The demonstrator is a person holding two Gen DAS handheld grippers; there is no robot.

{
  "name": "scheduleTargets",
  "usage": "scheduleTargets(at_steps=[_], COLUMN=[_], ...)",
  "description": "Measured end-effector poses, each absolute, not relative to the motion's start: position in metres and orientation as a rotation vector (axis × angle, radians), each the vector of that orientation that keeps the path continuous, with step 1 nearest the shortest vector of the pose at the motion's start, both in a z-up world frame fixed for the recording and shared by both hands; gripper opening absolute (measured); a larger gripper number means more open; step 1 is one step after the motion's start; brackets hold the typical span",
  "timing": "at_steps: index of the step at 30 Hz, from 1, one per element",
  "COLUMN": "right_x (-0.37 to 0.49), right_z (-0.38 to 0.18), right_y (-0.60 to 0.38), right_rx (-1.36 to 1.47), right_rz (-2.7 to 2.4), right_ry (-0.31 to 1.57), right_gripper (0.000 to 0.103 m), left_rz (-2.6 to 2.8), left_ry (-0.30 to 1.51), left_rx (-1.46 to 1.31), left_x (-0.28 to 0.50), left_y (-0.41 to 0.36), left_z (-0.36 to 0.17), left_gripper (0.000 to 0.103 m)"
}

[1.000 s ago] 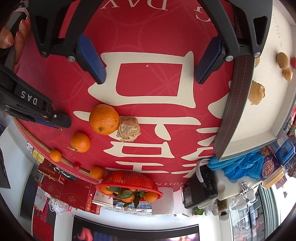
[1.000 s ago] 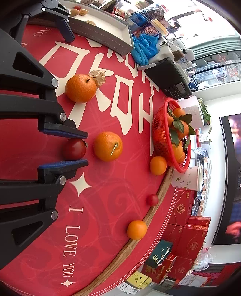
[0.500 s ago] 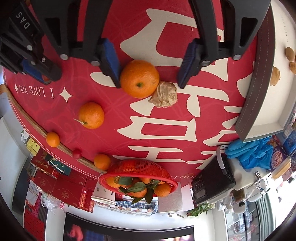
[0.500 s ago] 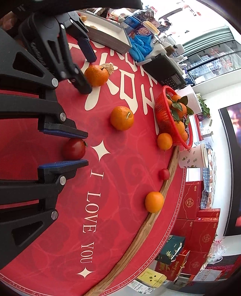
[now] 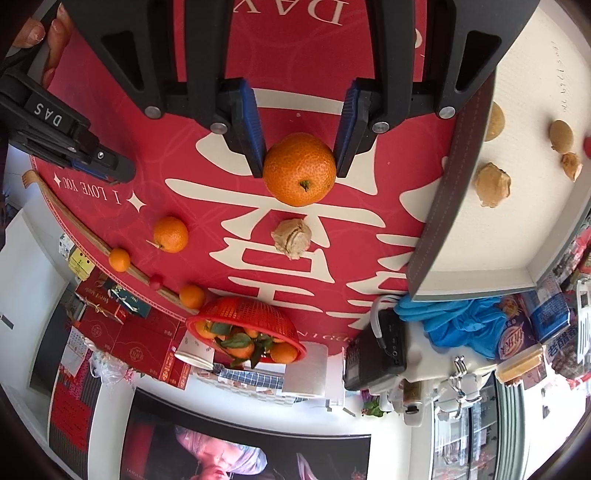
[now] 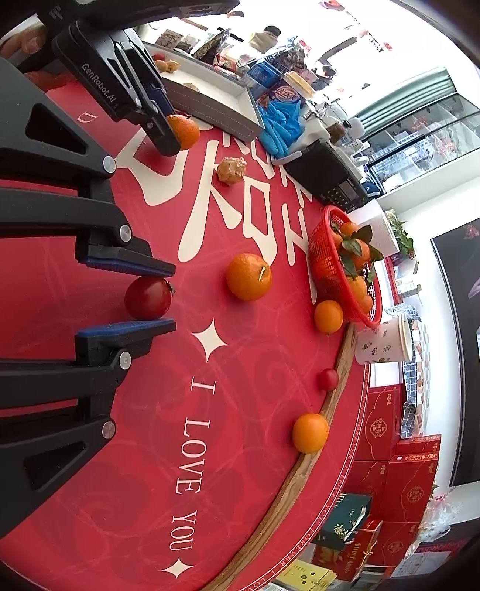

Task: Organize fruits
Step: 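Grasp the mandarin orange with the left gripper while the right holds the tomato, then carry the mandarin and tomato into the white tray and open both grippers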

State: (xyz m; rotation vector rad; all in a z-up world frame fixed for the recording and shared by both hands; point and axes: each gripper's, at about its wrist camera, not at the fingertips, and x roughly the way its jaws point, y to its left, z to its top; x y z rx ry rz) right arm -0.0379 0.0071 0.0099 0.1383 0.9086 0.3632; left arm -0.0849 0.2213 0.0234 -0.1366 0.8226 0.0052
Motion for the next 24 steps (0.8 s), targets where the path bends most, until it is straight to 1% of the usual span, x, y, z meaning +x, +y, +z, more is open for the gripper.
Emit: scheduleTargets(at_steps=[6,18,24], right_x=[-0.041,-0.043,-0.046], right_z=[0.010,0.012,0.022], right_y=[0.016,0.036,0.060], right_rx=[0.115,0.123,0.138], right_rz=[0.379,0.431,0.464], right_ry=[0.881,0.874,0.867], right_gripper=[0.024,0.024,0.024], left_rz=[0.021,0.192,0.250], left_ry=[0.819,0.655,0.620], left_rx=[-0.171,-0.155,-0.192], left_x=[-0.087,-0.113,-0.119], left_y=[0.236,0.268,0.295], left_z=[0.021,0.056,0.065], left_gripper=[0.040,0.040,0.040])
